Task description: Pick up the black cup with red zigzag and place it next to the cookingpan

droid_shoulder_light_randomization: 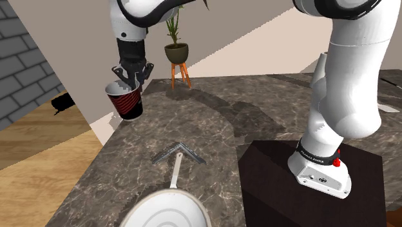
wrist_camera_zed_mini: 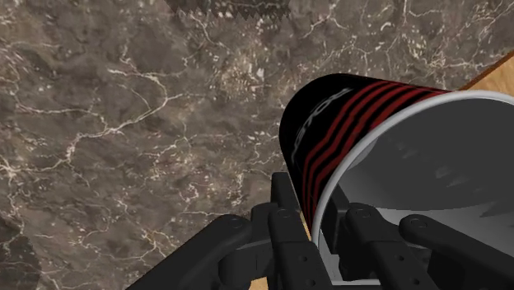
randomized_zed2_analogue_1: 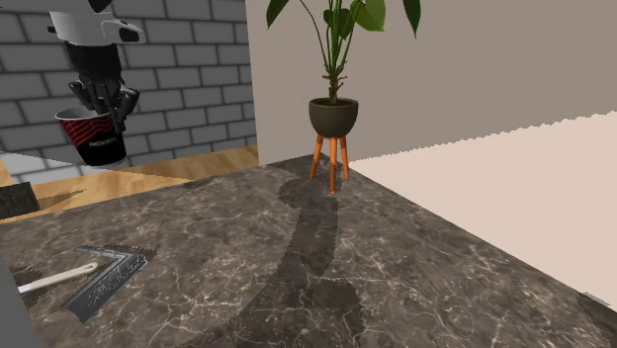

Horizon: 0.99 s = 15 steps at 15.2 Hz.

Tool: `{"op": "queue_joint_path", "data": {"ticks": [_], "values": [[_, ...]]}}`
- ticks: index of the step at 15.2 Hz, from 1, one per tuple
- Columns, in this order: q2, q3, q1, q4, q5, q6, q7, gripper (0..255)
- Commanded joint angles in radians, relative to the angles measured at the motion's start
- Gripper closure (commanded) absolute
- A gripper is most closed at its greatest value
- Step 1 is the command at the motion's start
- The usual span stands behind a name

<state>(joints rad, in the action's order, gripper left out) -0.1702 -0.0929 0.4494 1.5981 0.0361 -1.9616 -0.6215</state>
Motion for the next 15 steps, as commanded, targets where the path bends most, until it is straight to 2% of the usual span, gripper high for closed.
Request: {"op": "queue_joint_path", "data": {"ticks": [1, 9, 12, 15], "values": [[-0.031, -0.016, 0.027, -0.042, -0.016, 0.009, -0.048, 255], [-0.223, -0.06, 0.15, -0.314, -0.086, 0.088, -0.217, 255], [-0.324, -0.067, 0.204, -0.468, -0.114, 0.142, -0.272, 255], [-0.459, -0.069, 0.267, -0.686, -0.143, 0.227, -0.318, 255]]}}
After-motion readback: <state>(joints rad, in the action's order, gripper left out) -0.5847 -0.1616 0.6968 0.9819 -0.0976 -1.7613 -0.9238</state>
